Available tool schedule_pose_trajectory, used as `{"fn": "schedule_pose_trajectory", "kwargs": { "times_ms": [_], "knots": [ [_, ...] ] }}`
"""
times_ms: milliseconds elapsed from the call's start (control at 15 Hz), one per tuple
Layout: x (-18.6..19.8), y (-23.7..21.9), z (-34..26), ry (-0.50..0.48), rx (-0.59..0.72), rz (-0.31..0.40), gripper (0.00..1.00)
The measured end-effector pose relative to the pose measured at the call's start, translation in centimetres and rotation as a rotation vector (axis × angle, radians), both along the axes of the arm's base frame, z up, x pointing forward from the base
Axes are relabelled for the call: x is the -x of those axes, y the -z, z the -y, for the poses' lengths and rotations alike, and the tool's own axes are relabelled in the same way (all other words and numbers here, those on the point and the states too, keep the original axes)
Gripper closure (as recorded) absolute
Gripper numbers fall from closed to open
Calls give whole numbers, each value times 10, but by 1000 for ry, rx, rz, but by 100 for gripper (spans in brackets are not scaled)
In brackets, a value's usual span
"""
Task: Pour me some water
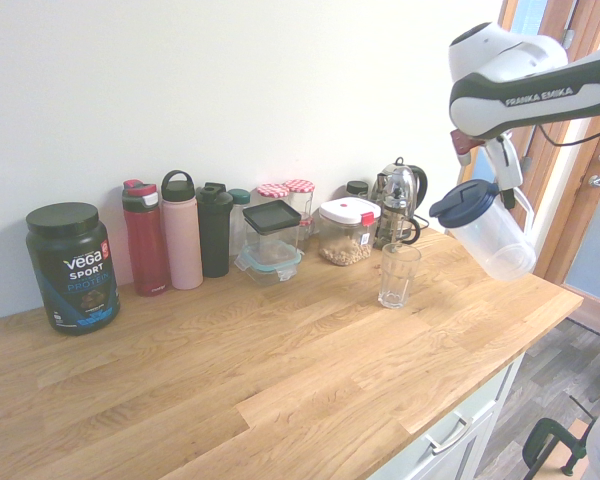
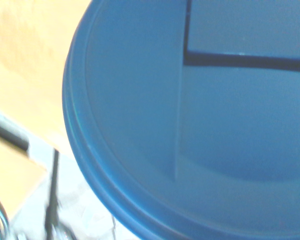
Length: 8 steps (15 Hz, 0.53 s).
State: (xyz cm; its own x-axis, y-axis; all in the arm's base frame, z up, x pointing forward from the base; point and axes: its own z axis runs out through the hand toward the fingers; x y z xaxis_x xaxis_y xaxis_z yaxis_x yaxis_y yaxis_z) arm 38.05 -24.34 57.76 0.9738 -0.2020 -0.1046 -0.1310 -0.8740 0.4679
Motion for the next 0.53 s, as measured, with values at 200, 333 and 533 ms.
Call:
{"fn": "schedule_pose_trajectory", "kwargs": {
  "times_ms": [200, 333, 533],
  "knots": [
    [29, -9, 32, 86, -129, 132, 100],
    [36, 3, 43, 153, -218, 200, 100],
    [43, 38, 40, 263, -326, 285, 100]
  ]
}}
